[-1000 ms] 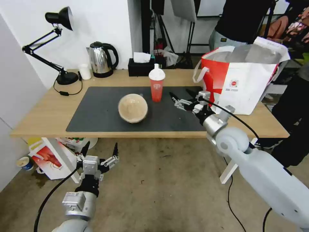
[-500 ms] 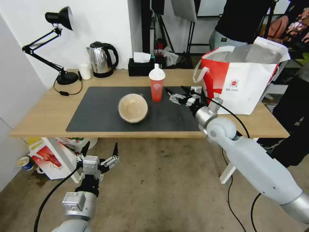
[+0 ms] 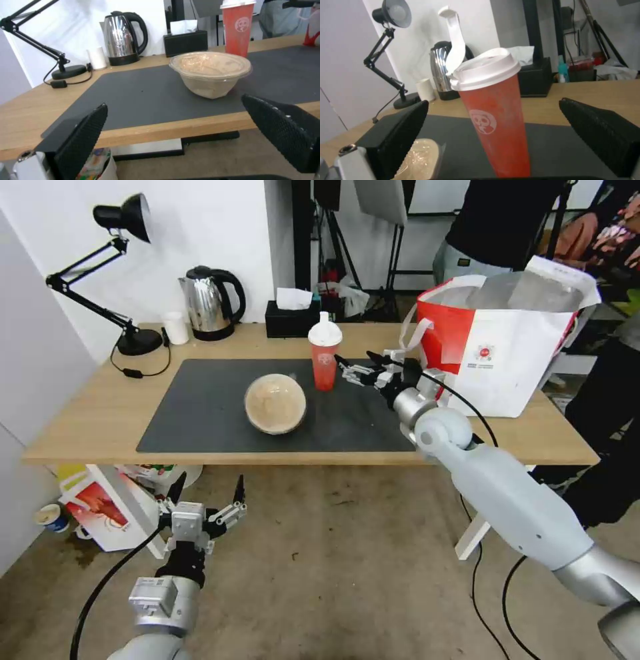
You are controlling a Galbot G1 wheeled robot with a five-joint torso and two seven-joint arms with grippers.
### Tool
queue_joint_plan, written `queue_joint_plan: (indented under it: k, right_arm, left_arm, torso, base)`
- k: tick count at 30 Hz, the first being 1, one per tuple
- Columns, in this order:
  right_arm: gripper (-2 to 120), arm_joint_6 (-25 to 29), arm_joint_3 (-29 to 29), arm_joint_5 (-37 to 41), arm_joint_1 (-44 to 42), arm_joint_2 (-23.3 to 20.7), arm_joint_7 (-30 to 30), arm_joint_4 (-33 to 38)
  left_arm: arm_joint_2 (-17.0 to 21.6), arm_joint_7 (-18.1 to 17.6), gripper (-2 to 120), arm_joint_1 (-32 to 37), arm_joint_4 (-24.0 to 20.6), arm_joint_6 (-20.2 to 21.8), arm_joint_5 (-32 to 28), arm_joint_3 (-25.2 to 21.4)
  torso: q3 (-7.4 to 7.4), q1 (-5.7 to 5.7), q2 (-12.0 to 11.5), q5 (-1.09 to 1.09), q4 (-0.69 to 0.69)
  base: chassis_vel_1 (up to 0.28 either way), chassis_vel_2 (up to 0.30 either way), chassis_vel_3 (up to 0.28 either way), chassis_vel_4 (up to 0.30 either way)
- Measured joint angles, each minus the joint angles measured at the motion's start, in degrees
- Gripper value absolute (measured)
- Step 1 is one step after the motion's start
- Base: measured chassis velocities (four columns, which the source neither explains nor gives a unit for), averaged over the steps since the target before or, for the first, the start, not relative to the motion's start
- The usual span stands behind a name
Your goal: Pick up the trash from the table and place it into the takeout bag.
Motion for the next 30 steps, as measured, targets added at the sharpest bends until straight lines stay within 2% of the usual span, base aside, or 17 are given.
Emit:
queue_joint_plan:
  k: [20,30]
  right_arm:
    - [100,0.2,-3.1,-1.4,5.5,5.4,-2.4,-11.1]
    - [100,0.3,-3.6,-2.1,7.1,7.1,-3.3,-14.1]
  left_arm:
    - [0.0,0.0,100,0.0,0.0,0.0,0.0,0.0]
    - [0.0,0.0,100,0.0,0.0,0.0,0.0,0.0]
  torso:
    - [0.00,0.00,0.0,0.00,-0.01]
    - [0.00,0.00,0.0,0.00,-0.01]
  base:
    - [0.000,0.000,0.000,0.000]
    - [0.000,0.000,0.000,0.000]
